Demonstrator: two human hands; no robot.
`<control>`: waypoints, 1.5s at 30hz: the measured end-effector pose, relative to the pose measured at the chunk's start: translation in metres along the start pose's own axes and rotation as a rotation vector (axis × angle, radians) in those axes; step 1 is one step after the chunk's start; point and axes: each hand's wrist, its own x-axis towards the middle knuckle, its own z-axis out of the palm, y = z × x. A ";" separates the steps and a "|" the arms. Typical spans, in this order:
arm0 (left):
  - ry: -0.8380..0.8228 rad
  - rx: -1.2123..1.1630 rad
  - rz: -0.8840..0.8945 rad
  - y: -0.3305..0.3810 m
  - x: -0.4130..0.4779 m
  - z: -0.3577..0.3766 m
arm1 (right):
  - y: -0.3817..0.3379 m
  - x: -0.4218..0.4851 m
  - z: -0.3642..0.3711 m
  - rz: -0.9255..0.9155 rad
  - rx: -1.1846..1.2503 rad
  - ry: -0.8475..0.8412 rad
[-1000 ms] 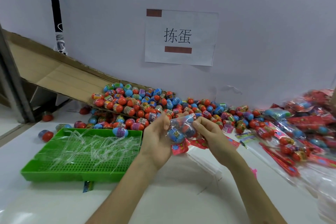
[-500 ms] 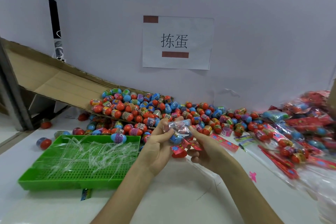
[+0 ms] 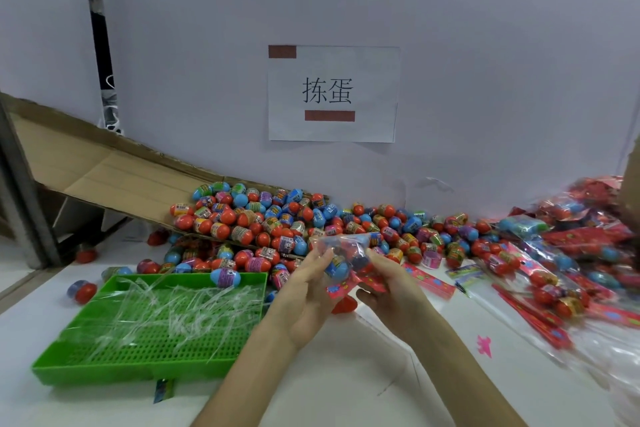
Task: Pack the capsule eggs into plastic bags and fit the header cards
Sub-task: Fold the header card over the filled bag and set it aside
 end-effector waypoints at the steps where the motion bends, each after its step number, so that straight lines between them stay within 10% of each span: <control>1: 0.050 0.019 -0.042 -0.002 0.000 0.000 | -0.001 0.001 -0.001 -0.022 0.032 0.025; 16: 0.170 -0.090 0.025 -0.006 -0.003 0.003 | -0.002 -0.002 -0.002 -0.087 0.182 -0.165; 27: 0.277 0.120 0.282 -0.010 0.003 0.002 | 0.014 0.002 0.014 -0.152 -0.324 0.208; 45: 0.366 -0.028 0.123 -0.007 0.004 -0.004 | 0.006 0.001 0.005 -0.012 -0.036 0.029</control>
